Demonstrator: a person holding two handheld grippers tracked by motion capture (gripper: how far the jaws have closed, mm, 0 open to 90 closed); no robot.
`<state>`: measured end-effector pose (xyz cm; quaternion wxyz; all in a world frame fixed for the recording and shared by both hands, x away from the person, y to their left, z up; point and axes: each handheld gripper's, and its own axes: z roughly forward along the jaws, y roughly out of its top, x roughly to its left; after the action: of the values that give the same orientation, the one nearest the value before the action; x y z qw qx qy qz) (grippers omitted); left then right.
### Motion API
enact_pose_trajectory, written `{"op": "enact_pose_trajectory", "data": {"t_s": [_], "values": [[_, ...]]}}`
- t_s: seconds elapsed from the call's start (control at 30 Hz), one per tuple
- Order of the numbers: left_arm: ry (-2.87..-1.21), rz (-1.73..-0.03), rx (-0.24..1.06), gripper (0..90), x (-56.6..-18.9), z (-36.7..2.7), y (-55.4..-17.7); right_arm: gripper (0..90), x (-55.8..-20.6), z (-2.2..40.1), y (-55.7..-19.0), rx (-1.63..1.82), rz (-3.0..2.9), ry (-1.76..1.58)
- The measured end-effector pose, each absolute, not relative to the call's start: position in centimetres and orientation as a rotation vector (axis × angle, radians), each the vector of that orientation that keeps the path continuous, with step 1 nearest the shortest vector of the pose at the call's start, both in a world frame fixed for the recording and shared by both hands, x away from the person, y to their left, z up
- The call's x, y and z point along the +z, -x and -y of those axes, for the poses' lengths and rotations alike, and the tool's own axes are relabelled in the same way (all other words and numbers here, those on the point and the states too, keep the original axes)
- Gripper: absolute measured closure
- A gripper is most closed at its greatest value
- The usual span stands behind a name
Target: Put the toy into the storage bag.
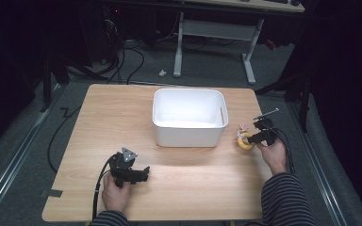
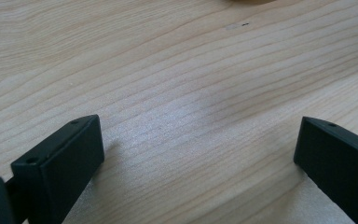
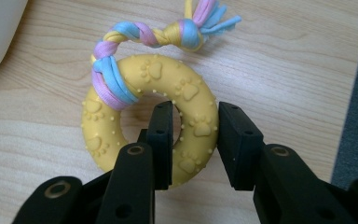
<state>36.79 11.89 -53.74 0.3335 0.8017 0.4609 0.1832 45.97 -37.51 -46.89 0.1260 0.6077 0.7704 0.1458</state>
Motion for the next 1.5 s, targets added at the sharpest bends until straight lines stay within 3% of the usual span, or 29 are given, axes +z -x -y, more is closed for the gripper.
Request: {"op": "enact_pose_trajectory", "data": {"t_s": [0.83, 1.5], "values": [[-2.094, -1.202, 0.478, 1.7, -53.7, -11.9, -36.8, 67.7, -43.4, 37.5, -40.8, 0.574, -2.231, -1.642], [-2.093, -1.201, 0.478, 1.7, -53.7, -11.9, -36.7, 67.8, -40.1, 34.2, -35.7, 0.656, -2.246, -1.435]]}}
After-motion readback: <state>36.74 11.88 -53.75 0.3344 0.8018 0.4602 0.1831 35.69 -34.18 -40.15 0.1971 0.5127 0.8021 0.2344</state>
